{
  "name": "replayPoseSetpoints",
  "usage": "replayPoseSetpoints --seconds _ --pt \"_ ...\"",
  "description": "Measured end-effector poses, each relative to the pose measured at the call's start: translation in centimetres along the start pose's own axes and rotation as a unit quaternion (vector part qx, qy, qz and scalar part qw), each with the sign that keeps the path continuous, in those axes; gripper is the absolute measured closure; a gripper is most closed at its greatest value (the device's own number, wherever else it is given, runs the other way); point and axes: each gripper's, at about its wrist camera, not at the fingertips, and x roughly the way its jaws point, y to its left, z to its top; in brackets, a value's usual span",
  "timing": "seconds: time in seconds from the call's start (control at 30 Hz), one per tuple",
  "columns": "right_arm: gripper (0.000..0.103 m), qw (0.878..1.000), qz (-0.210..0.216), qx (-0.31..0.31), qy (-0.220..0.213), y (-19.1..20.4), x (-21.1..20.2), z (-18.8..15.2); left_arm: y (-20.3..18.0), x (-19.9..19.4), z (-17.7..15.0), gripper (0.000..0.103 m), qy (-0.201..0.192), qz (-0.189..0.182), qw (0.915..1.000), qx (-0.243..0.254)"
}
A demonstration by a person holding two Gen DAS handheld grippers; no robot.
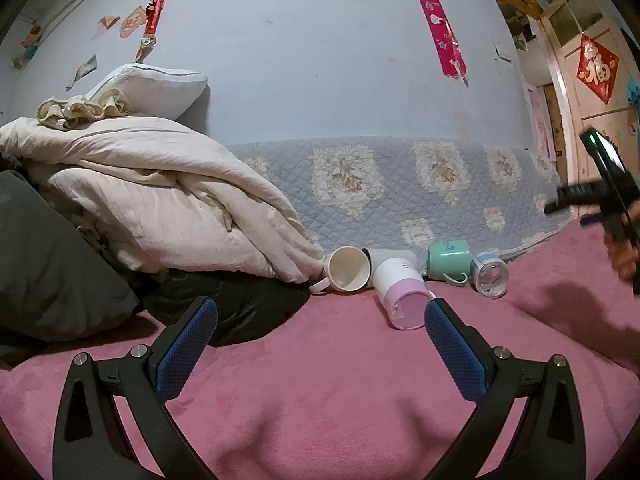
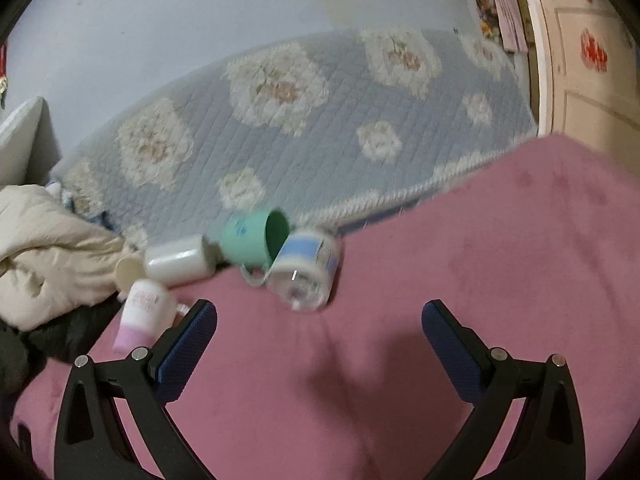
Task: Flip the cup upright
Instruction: 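Move the right tool toward the pink-and-white mug lying on its side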
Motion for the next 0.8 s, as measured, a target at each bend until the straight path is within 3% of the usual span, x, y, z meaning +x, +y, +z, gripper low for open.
replayPoseSetpoints --seconds 0.27,0.37,0.47,0.53,0.63,0.8 --pt "0.0 0.995 0.054 0.011 0.083 4.5 8.4 6.5 0.5 0.5 -0.1 0.0 0.013 0.015 0.9998 -0.01" --pt "0.0 0.991 0.06 -0.065 0.096 8.1 12.3 7.8 0.7 0.7 -0.2 0.0 0.017 0.013 0.9997 -0.012" --pt "0.0 0.97 0.044 -0.203 0.124 12.7 16.4 8.0 0.8 0.8 -0.3 0.0 0.019 0.01 0.9997 -0.015" --pt "0.0 0.956 0.042 -0.267 0.117 15.7 17.6 7.5 0.9 0.9 -0.3 0.0 0.022 0.008 0.9996 -0.017" --pt "0.0 0.955 0.101 -0.25 0.126 18.5 18.3 7.0 1.0 0.9 -0.4 0.0 0.024 0.008 0.9995 -0.019" --pt "0.0 0.962 0.149 -0.113 0.197 22.1 22.7 5.1 0.7 0.7 -0.4 0.0 0.017 0.012 0.9997 -0.01"
